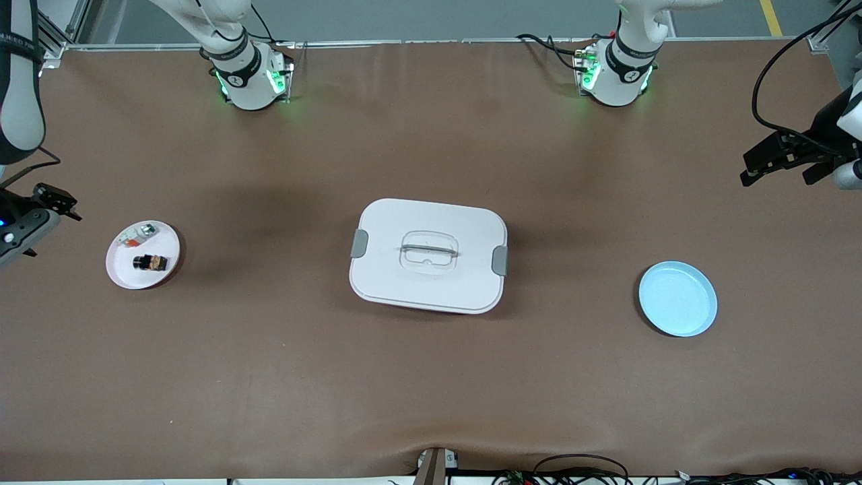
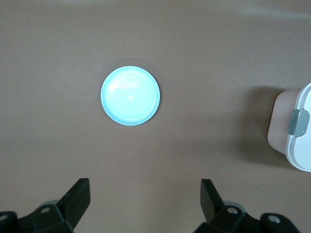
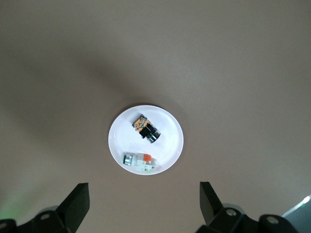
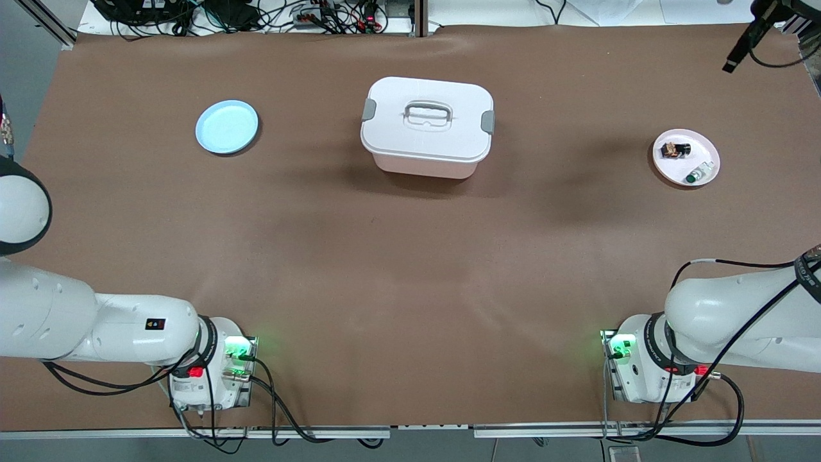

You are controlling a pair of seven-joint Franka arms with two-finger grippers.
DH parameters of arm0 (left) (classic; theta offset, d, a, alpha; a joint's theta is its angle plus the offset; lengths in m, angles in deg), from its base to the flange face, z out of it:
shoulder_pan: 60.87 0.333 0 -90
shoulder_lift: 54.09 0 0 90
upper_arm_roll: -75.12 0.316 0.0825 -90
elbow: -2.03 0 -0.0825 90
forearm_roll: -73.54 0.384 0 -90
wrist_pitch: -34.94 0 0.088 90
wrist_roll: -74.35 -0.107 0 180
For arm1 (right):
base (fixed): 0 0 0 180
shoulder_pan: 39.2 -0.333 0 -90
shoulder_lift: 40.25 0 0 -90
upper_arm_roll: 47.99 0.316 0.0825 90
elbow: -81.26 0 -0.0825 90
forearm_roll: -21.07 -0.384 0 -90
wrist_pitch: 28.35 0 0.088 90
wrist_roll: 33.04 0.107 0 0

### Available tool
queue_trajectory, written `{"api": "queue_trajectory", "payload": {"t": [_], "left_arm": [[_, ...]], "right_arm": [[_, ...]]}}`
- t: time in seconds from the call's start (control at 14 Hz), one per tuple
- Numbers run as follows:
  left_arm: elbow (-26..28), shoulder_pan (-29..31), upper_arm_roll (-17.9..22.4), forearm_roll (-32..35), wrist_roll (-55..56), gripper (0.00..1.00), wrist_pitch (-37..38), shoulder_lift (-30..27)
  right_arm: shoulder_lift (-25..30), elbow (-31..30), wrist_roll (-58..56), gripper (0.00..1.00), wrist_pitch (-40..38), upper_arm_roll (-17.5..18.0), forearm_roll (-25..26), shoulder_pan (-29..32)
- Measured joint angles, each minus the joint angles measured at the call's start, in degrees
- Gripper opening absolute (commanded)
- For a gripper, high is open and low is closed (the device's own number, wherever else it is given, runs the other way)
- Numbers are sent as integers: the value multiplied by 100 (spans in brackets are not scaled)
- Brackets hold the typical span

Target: Transfer orange switch to right arm and place

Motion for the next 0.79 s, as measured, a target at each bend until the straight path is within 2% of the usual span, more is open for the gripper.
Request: {"api": "queue_trajectory", "payload": {"t": [0.29, 0.5, 0.79], "left_arm": [[0, -1, -1, 0, 0, 100, 5, 0], [0, -1, -2, 0, 0, 100, 5, 0], [-5, -12, -20, 0, 0, 100, 5, -2]], "right_arm": [[1, 277, 1781, 100, -554, 25, -59, -351], [1, 523, 2758, 100, -781, 25, -467, -506], [3, 1083, 4748, 100, -1038, 32, -497, -895]]}}
